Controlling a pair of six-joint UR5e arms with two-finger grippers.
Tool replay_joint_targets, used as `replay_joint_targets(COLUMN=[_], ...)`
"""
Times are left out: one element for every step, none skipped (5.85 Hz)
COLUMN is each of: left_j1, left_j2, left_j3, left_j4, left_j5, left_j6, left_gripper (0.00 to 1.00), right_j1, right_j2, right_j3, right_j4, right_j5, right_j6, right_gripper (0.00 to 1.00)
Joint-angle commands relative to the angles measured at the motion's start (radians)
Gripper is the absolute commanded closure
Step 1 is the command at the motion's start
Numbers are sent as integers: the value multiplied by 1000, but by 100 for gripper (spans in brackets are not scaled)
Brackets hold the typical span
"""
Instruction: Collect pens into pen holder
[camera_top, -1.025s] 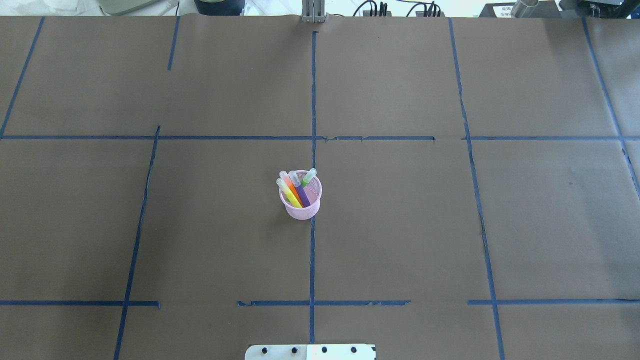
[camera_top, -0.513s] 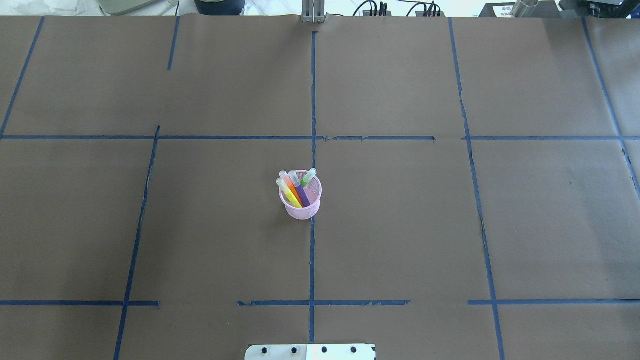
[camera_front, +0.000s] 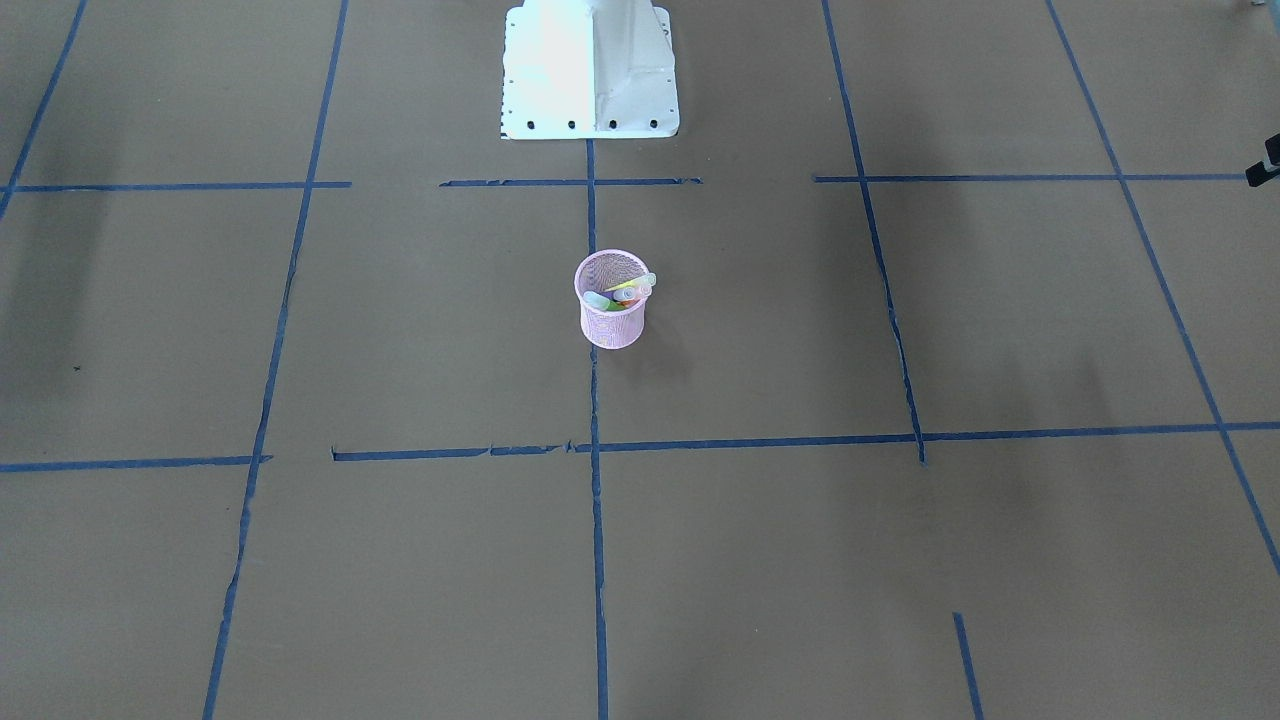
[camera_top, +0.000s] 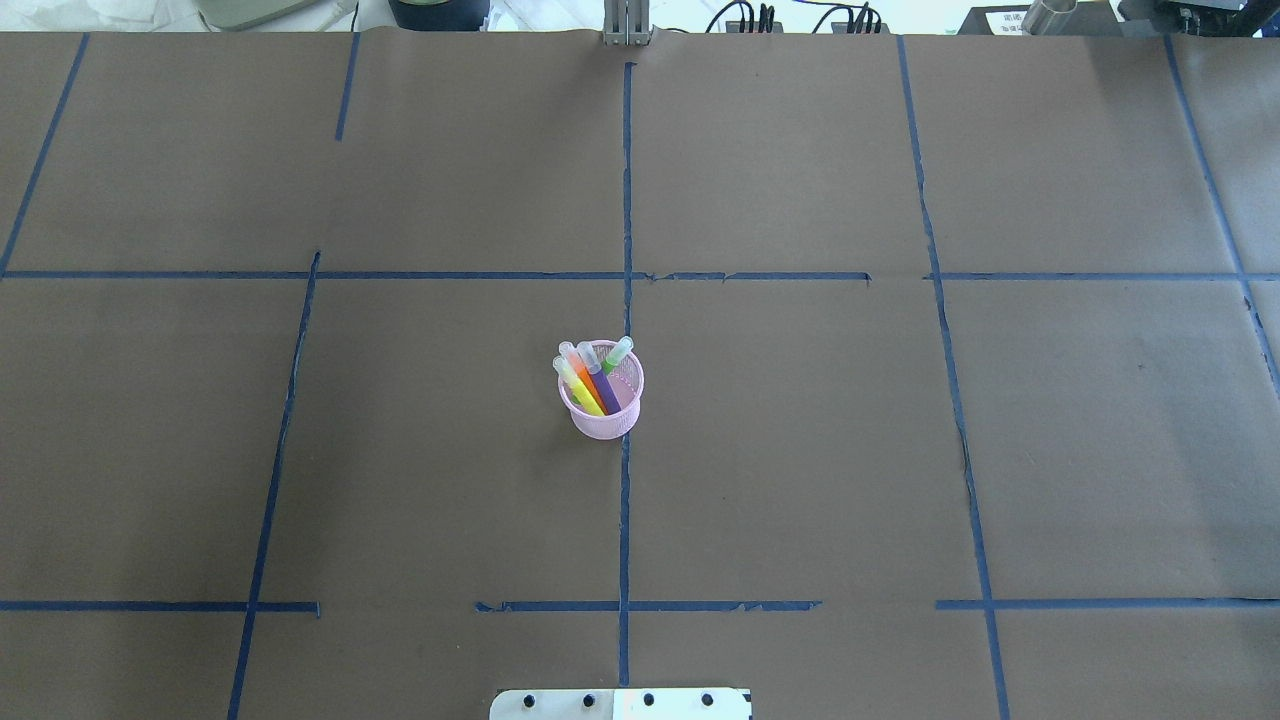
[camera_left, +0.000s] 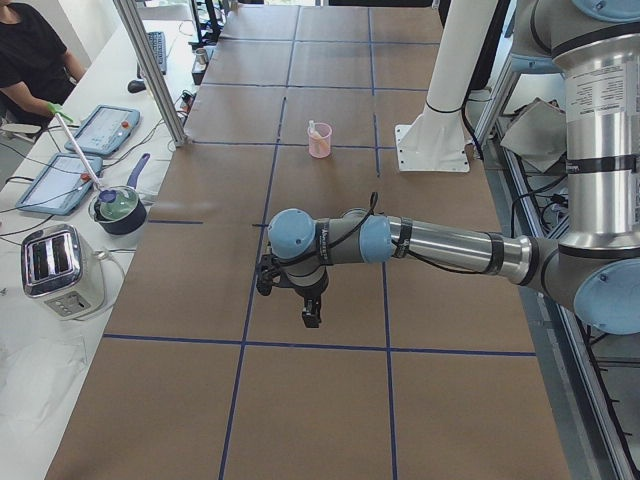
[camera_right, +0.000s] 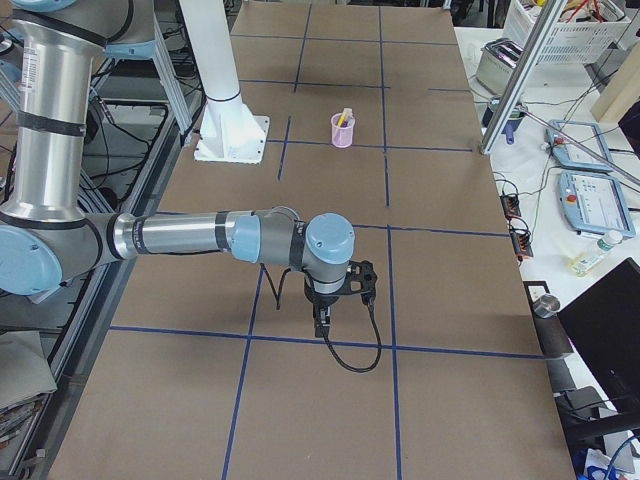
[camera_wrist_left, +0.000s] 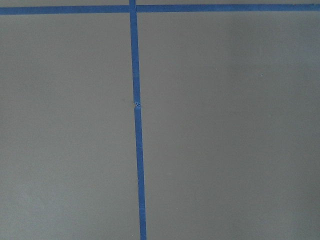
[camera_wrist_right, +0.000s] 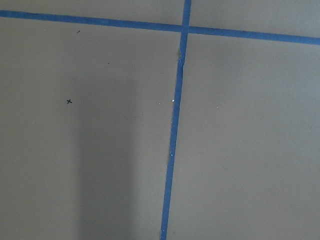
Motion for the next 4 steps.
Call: replay_joint_targets(left_j1=[0, 0, 0, -1], left_j2=[-6, -16, -29, -29], left_j3=[0, -2, -8, -20], left_j4=[3, 6, 6, 9], left_j5=[1, 3, 6, 4], left_j6=[-2, -2, -2, 0], left_gripper=[0, 0, 0, 0], right_j1=[0, 0, 0, 0], right_j2=[-15, -23, -26, -34], right_j3=[27, 34, 35, 50], right_j4=[0, 0, 0, -1], right_j5=[5, 3, 2, 5], right_j6=[4, 2, 4, 4], right_gripper=[0, 0, 0, 0])
